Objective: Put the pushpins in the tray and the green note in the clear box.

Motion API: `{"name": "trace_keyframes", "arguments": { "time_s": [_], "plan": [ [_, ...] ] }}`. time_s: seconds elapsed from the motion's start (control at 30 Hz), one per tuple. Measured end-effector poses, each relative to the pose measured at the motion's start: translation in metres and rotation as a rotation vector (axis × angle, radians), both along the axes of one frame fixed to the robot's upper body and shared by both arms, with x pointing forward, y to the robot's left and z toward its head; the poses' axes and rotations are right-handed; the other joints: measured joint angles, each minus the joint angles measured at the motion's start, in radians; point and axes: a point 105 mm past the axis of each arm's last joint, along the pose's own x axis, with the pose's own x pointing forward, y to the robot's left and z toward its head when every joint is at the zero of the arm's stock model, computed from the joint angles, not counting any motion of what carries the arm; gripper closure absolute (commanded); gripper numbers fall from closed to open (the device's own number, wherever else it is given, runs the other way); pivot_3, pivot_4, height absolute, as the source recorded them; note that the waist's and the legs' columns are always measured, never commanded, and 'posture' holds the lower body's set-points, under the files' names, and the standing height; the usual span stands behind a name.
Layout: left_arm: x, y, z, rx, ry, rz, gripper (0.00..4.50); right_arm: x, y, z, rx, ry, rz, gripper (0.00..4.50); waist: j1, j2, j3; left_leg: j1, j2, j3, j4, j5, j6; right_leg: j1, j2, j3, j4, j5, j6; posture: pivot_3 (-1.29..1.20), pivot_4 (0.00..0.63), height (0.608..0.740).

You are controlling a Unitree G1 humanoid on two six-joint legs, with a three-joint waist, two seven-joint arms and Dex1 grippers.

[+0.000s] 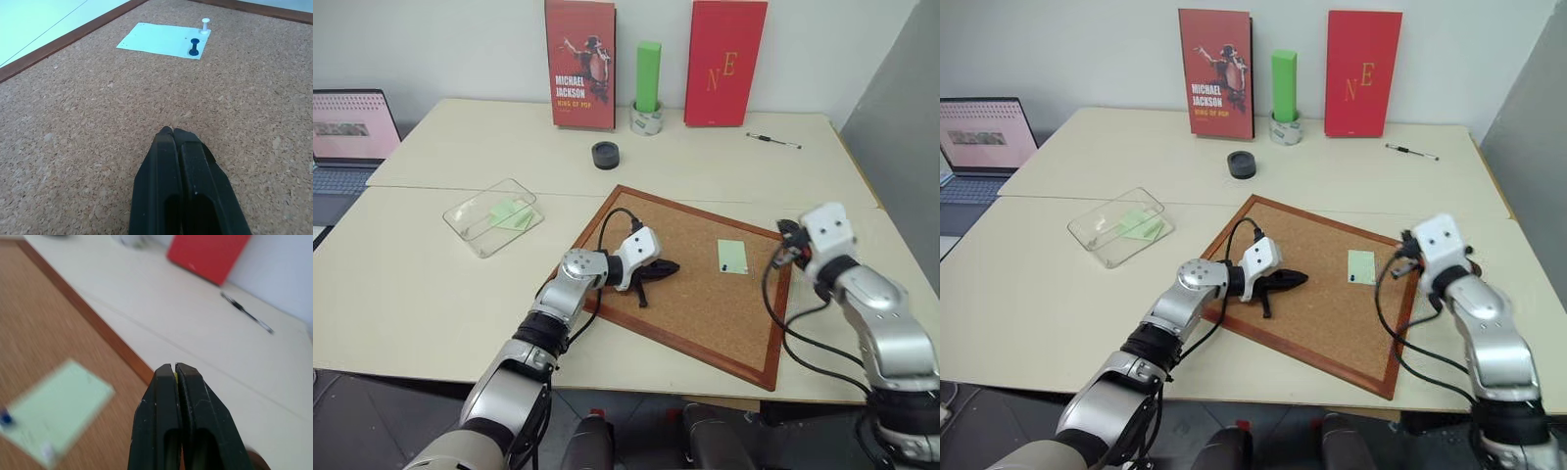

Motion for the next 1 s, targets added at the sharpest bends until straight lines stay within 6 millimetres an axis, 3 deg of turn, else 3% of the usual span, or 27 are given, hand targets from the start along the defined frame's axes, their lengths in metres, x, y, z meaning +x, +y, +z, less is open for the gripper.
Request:
{"name": "trace_keyframes", "arguments": {
  "time_s": [0.3,0.7,1.0],
  "plan": [
    [-0.001,0.0,-0.002,0.009,0.006,-0.005,4.5,0.001,-0.032,-0.023,-0.093,0.038,-0.135,4.49,-0.006,0.0,0.0,0.008,0.0,0.001,0.001,0.0,0.0,0.008,0.0,0.001,-0.001,0.0,0.0,0.0,0.15,0.74],
    [-0.001,-0.001,-0.002,0.01,0.004,-0.012,4.5,0.014,-0.047,-0.033,-0.152,0.042,-0.206,1.88,-0.005,0.0,0.0,0.008,0.0,0.0,0.0,0.0,0.0,0.008,0.0,0.001,-0.001,0.0,0.001,0.0,0.15,0.74],
    [-0.001,0.0,-0.002,0.013,0.003,-0.011,4.5,0.013,-0.05,-0.028,-0.155,0.019,-0.227,1.78,-0.006,0.0,0.0,0.008,0.0,0.0,0.0,0.0,0.0,0.008,0.0,0.001,-0.001,0.0,0.001,0.0,0.15,0.74]
  ]
}}
